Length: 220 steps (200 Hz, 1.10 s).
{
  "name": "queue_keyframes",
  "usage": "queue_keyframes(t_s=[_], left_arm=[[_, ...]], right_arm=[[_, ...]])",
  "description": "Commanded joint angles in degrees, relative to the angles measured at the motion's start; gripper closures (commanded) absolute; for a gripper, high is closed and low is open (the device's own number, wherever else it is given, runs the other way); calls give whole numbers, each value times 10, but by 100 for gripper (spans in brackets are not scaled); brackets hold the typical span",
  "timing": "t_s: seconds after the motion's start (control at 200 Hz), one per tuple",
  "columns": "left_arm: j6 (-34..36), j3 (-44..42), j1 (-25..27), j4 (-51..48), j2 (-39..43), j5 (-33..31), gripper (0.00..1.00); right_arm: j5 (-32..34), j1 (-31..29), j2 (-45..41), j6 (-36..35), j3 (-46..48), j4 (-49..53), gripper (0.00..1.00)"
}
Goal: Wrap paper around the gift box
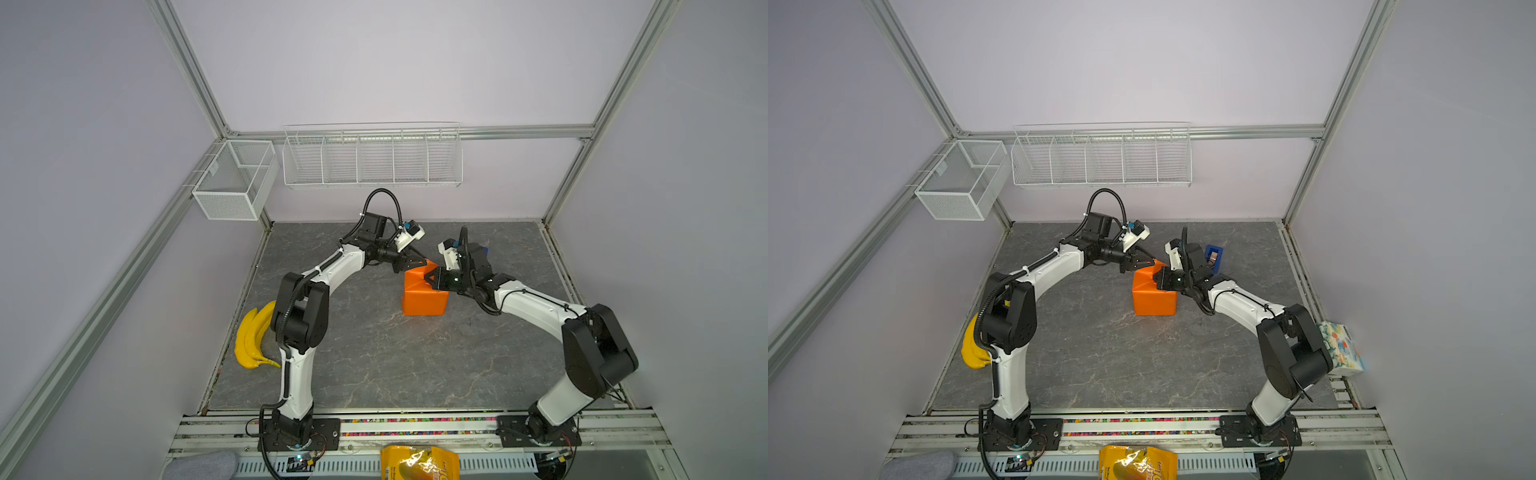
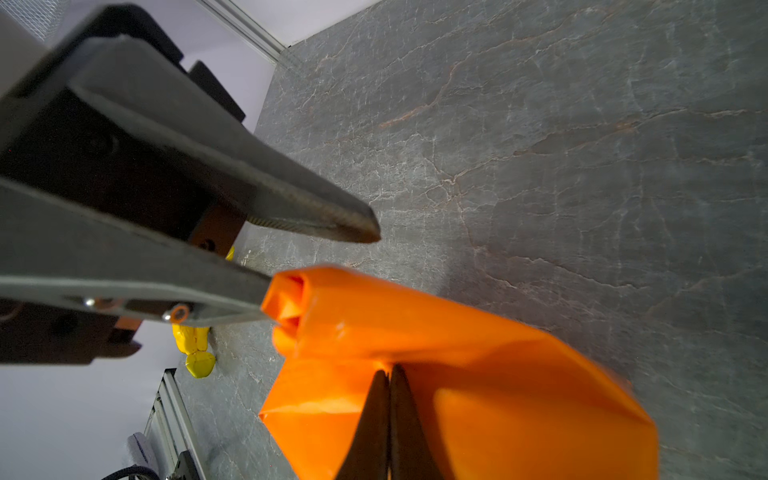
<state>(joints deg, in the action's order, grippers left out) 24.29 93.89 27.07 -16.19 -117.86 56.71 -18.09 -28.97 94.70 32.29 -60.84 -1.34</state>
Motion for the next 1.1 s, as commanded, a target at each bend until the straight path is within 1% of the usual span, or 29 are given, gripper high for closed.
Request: queue_keyframes(t_s=[0.0, 0.165, 0.245, 0.29, 0.44, 0.5, 0.55, 0.63, 0.675, 0.715, 0.8, 0.84, 0.89, 0.975, 1.095], left_arm=[[-60, -19, -7, 94, 38, -9, 77], [-81, -28, -10, 114, 47, 3, 90], [-84, -28, -9, 111, 47, 8, 91], [-84, -29, -10, 109, 47, 11, 88], [-90, -35, -9, 108, 44, 22, 64], [-91, -39, -10, 109, 41, 30, 58], [-91, -44, -8, 110, 40, 36, 56], [-78, -53, -8, 98, 40, 36, 55], [-63, -58, -8, 84, 43, 26, 55], [-49, -59, -7, 67, 44, 14, 57], [-13, -54, -8, 24, 45, -5, 64], [5, -51, -8, 2, 45, -10, 66], [25, -46, -8, -19, 45, -18, 66], [33, -43, -7, -32, 42, -31, 64], [37, -39, 3, -33, 38, -46, 59]], right_arm=[[2, -2, 3, -11, 12, 62, 93], [2, -3, 3, -11, 13, 63, 94], [2, -3, 4, -11, 12, 63, 94], [2, -2, 3, -11, 12, 63, 94], [1, -2, 3, -11, 12, 63, 94], [1, -3, 3, -11, 12, 64, 93], [2, -2, 3, -11, 12, 64, 93], [2, -2, 3, -11, 12, 64, 94], [2, -3, 3, -11, 11, 65, 93], [2, -2, 2, -11, 11, 65, 93], [2, -3, 2, -13, 11, 66, 93], [2, -3, 3, -12, 11, 66, 93], [3, -2, 3, -12, 11, 66, 93], [2, -3, 4, -11, 11, 65, 93], [2, -2, 6, -10, 11, 64, 93]])
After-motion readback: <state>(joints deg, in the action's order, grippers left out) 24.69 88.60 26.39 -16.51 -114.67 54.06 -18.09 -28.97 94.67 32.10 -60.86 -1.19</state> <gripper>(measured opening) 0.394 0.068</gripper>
